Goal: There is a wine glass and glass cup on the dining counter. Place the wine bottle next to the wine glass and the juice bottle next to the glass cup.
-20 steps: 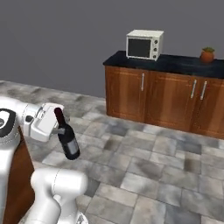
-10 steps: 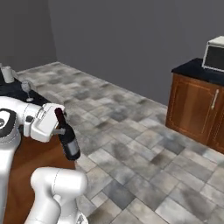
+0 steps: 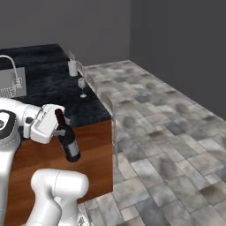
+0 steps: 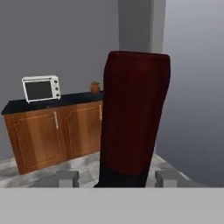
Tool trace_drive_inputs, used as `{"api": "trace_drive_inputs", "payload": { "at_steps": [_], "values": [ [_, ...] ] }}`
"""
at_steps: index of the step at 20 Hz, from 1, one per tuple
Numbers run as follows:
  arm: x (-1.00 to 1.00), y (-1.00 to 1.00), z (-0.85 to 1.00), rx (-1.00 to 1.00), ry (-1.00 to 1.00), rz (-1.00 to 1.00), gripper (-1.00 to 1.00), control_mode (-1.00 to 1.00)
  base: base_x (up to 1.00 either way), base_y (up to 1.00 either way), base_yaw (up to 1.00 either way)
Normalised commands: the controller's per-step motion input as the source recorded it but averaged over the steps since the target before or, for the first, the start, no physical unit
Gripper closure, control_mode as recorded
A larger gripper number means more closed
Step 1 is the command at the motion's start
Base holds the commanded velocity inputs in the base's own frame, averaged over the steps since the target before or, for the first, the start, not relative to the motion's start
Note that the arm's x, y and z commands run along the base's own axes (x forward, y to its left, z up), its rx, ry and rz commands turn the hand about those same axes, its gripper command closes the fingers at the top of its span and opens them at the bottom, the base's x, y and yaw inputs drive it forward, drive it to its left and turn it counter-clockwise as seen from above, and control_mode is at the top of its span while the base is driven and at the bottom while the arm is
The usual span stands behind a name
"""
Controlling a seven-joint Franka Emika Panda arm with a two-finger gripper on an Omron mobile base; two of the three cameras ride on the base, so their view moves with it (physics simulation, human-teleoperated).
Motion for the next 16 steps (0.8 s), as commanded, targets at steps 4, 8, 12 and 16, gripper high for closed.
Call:
{"api": "trace_drive_inputs", "payload": {
  "at_steps": [4, 8, 12, 16],
  "values": [
    [0.0, 0.0, 0.0, 0.0, 0.0, 0.0, 1.0, 1.0, 0.42, -0.13, 0.53],
    [0.0, 0.0, 0.0, 0.0, 0.0, 0.0, 1.0, 1.0, 0.45, -0.27, 0.32],
    [0.0, 0.0, 0.0, 0.0, 0.0, 0.0, 1.0, 1.0, 0.45, -0.35, 0.2],
    [0.0, 0.0, 0.0, 0.0, 0.0, 0.0, 1.0, 1.0, 0.45, -0.37, 0.17]
  ]
}}
